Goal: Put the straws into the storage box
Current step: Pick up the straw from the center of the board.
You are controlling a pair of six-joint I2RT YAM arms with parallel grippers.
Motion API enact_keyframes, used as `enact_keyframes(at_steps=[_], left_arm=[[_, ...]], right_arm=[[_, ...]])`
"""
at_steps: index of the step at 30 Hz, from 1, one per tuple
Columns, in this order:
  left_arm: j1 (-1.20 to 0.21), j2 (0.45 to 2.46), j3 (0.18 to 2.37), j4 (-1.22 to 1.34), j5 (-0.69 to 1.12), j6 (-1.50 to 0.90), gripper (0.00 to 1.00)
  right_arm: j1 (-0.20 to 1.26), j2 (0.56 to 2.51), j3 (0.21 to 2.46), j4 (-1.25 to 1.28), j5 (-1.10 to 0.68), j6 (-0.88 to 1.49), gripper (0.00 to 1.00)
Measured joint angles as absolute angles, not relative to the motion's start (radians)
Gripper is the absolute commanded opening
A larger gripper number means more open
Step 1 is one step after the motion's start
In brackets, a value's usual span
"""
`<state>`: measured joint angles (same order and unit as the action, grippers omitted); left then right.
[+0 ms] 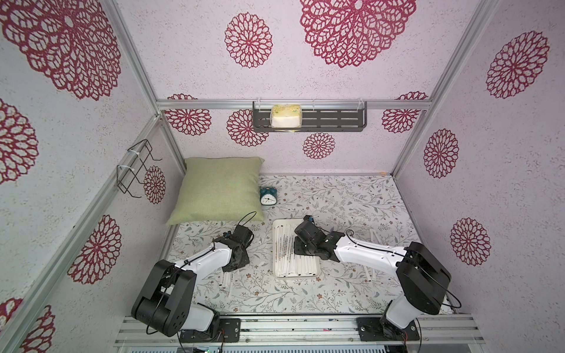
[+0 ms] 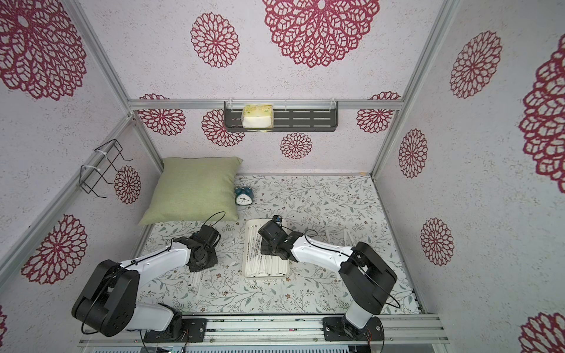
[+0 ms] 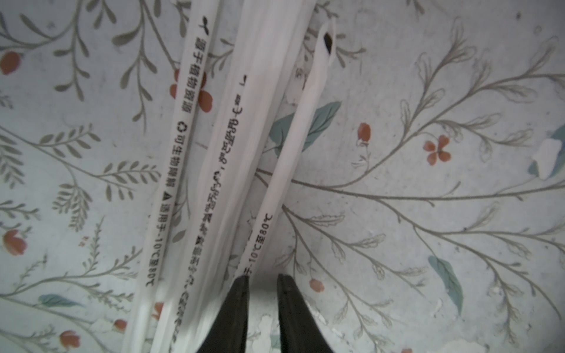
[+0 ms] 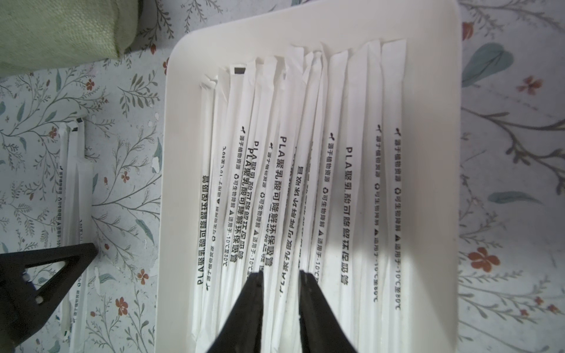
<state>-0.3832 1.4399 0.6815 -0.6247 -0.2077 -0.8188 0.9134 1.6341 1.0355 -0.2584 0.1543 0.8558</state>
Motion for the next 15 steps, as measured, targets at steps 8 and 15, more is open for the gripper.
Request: enact_keyframes(at_steps=[8, 15], left_arm=[[-0.383, 1.359, 0.722, -0.668, -0.175, -0.813, 0.31], [-0.321, 1.361, 0.737, -0.674, -0.199, -0.807, 0.38]], right_arm=[[0.913, 1.634, 1.036, -0.257, 0.154, 0.856, 0.27], [0.913, 1.634, 1.036, -0.253, 0.154, 0.856, 0.27]])
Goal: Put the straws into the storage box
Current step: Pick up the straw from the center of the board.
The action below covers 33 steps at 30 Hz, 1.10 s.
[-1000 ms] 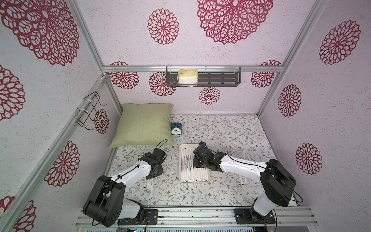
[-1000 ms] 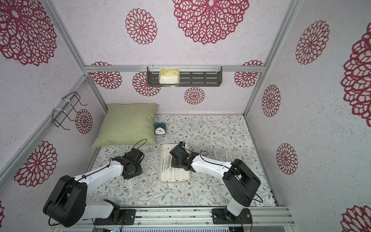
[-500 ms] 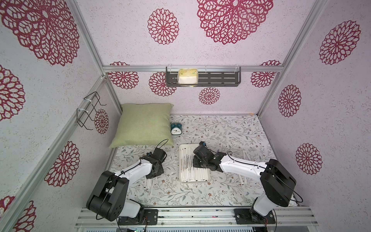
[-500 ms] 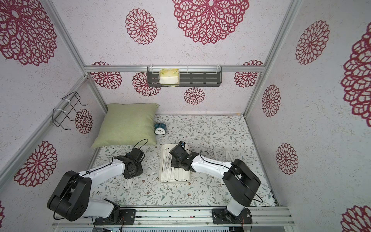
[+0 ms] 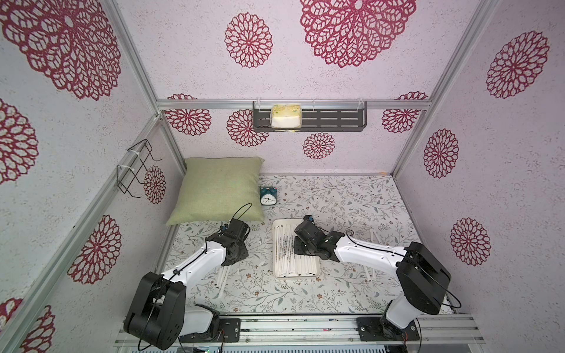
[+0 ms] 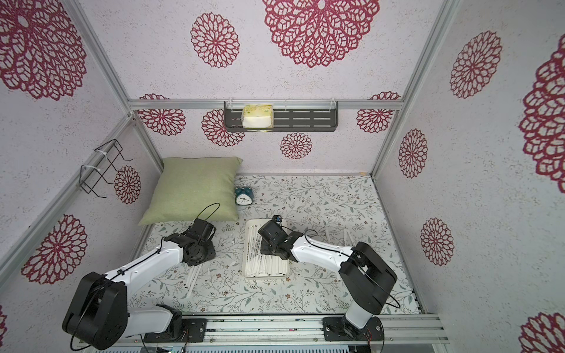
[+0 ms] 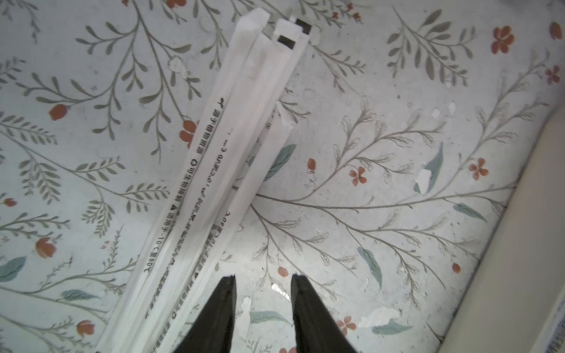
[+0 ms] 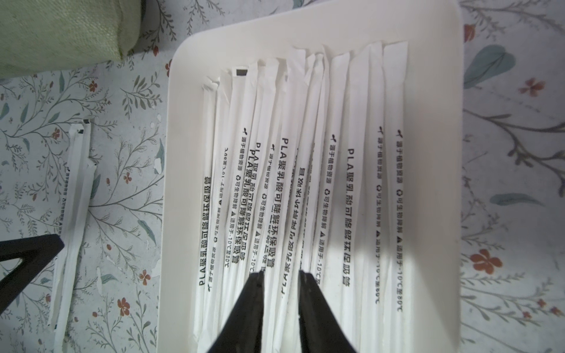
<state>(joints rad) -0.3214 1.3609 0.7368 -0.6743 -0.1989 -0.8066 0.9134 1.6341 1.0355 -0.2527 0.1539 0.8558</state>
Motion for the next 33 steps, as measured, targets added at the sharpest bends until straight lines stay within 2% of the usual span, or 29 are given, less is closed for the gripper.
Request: enact_keyframes(at_steps=[4, 13, 21, 24, 33], left_arm=[[-0.287, 1.404, 0.736, -0.669, -0.2, -0.8, 0.38], [-0.265, 1.47, 0.706, -0.62, -0.182, -0.785, 0.31], [-0.268, 1.481, 0.712, -0.606, -0.152, -0.78, 0.22], [-0.276, 1.486, 0.72, -0.605, -0.13, -0.782, 0.14], [-0.437, 1.445, 0.903, -0.632, -0.073, -0.833, 0.12]], right_arm=[[0.913, 1.634, 1.036, -0.253, 0.154, 0.856, 0.27], [0.913, 1.634, 1.036, -0.252, 0.154, 0.856, 0.27], [0.913, 1.634, 1.036, -0.252, 0.155, 0.856, 0.26], [0.913, 1.634, 1.036, -0.252, 0.155, 0.856, 0.26], [0.885, 1.591, 1.003, -0.262, 0.162, 0.848, 0.26]])
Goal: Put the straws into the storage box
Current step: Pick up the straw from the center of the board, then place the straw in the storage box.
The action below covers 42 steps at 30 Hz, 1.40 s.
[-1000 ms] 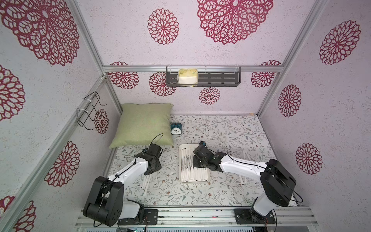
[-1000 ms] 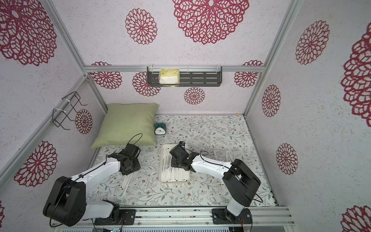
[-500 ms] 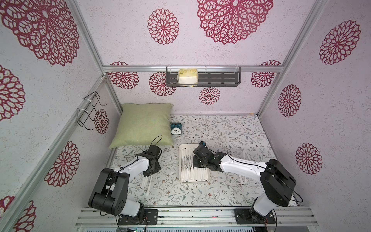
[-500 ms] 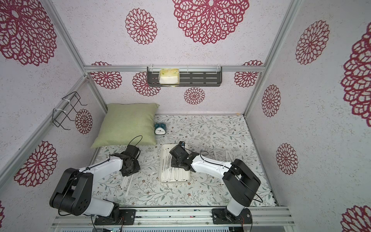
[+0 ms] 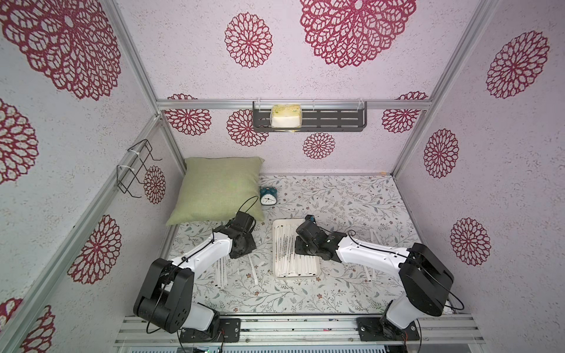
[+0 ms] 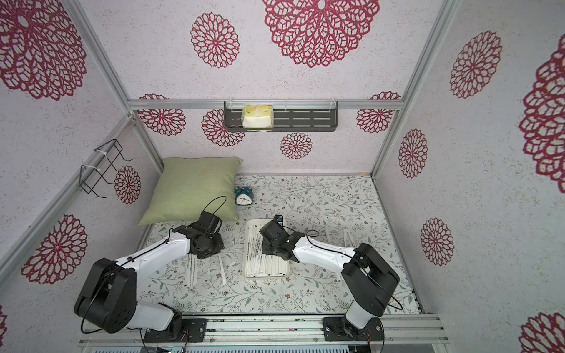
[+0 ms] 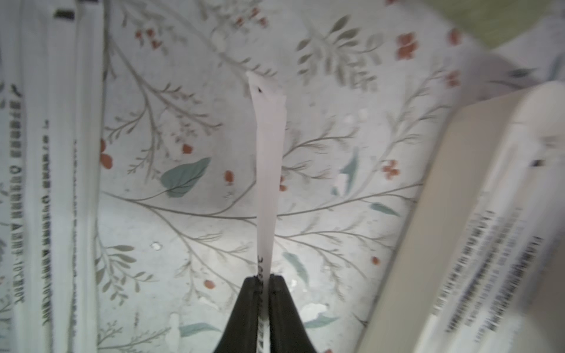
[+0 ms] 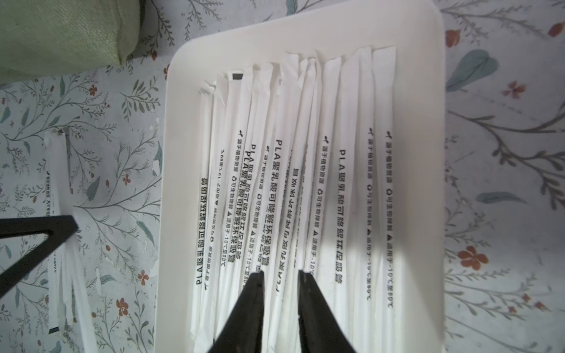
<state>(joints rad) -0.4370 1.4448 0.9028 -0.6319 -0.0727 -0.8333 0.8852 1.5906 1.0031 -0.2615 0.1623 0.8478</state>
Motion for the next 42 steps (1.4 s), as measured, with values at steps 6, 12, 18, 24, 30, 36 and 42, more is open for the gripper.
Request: enact_keyframes(at_steps=[6, 12, 18, 24, 30, 36, 42], left_arm=[[-0.664, 1.549, 1.159, -0.621, -0.088, -0.887, 0.12], [-0.762, 1.802, 1.364, -0.595, -0.085, -0.877, 0.11], [-0.768, 1.982, 1.439, -0.61, -0.077, -0.849, 0.12], [-0.773, 2.062, 1.466, -0.636, -0.077, -0.815, 0.16], [-0.773, 2.071, 1.482, -0.654, -0.079, -0.795, 0.27], [-0.773, 2.069, 1.491, -0.669, -0.08, -0.793, 0.3], [-0.773, 2.015, 1.494, -0.683, -0.075, -0.793, 0.35]], right_arm=[[0.765, 1.454, 0.932, -0.293, 0.186, 0.829, 0.26], [0.613, 1.324, 0.862, -0.308, 0.189, 0.81, 0.26], [0.592, 1.301, 0.827, -0.313, 0.179, 0.799, 0.25], [0.591, 1.301, 0.802, -0.313, 0.168, 0.793, 0.25], [0.583, 1.301, 0.802, -0.315, 0.16, 0.771, 0.25], [0.474, 1.301, 0.776, -0.362, 0.155, 0.694, 0.3], [0.294, 1.315, 0.723, -0.447, 0.175, 0.6, 0.38]])
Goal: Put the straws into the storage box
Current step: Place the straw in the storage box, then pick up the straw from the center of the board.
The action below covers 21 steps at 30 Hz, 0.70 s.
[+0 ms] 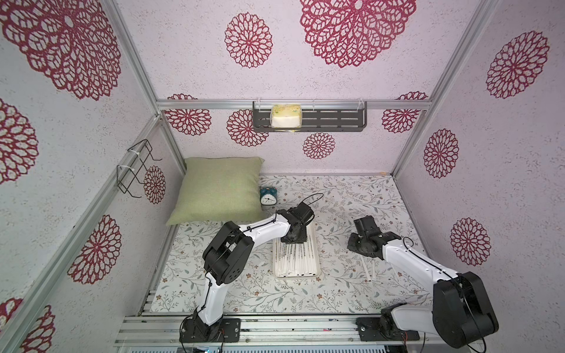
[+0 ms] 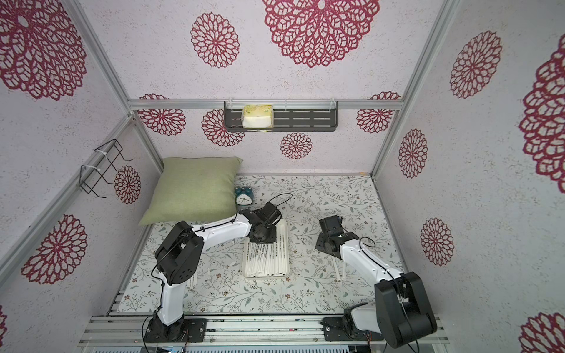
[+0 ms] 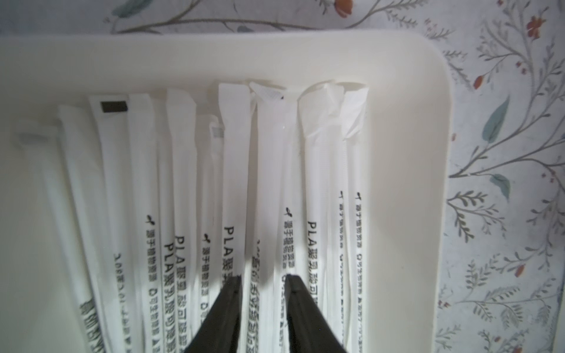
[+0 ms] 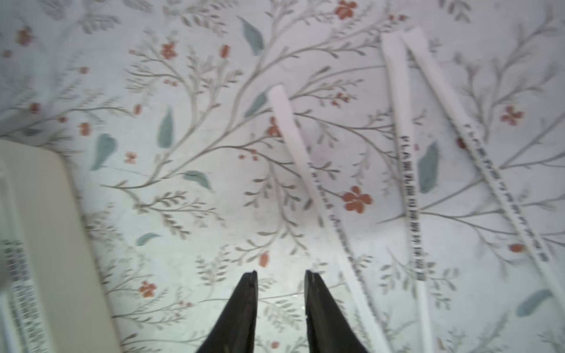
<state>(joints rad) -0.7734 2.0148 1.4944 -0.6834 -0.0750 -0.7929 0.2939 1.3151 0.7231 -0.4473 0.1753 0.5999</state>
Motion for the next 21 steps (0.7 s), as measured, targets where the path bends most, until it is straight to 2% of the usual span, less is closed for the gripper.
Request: enact_keyframes(at_steps=[5, 8, 11, 15, 19, 21], left_arm=[[-0.773, 1.843, 1.464, -0.646, -0.093, -0.778, 0.46], [-0.772, 1.724, 1.397, -0.6, -0.131, -0.757, 0.5], [-0.76, 1.665, 1.334, -0.574, -0.165, -0.734, 0.51], [-0.73, 1.613, 1.218, -0.547, -0.192, -0.721, 0.51], [-0.668, 1.535, 1.101, -0.522, -0.192, -0.725, 0.51], [-0.624, 1.481, 1.044, -0.505, -0.187, -0.73, 0.51]], right_arm=[[0.25, 1.389, 0.723, -0.447, 0.204, 0.539, 0.39], [0.247, 1.45, 0.73, -0.429, 0.21, 0.521, 0.37], [0.247, 1.504, 0.737, -0.4, 0.209, 0.511, 0.31], [0.249, 1.522, 0.748, -0.36, 0.2, 0.49, 0.14], [0.286, 1.521, 0.762, -0.371, 0.189, 0.485, 0.08], [0.36, 1.513, 0.812, -0.419, 0.181, 0.488, 0.07]])
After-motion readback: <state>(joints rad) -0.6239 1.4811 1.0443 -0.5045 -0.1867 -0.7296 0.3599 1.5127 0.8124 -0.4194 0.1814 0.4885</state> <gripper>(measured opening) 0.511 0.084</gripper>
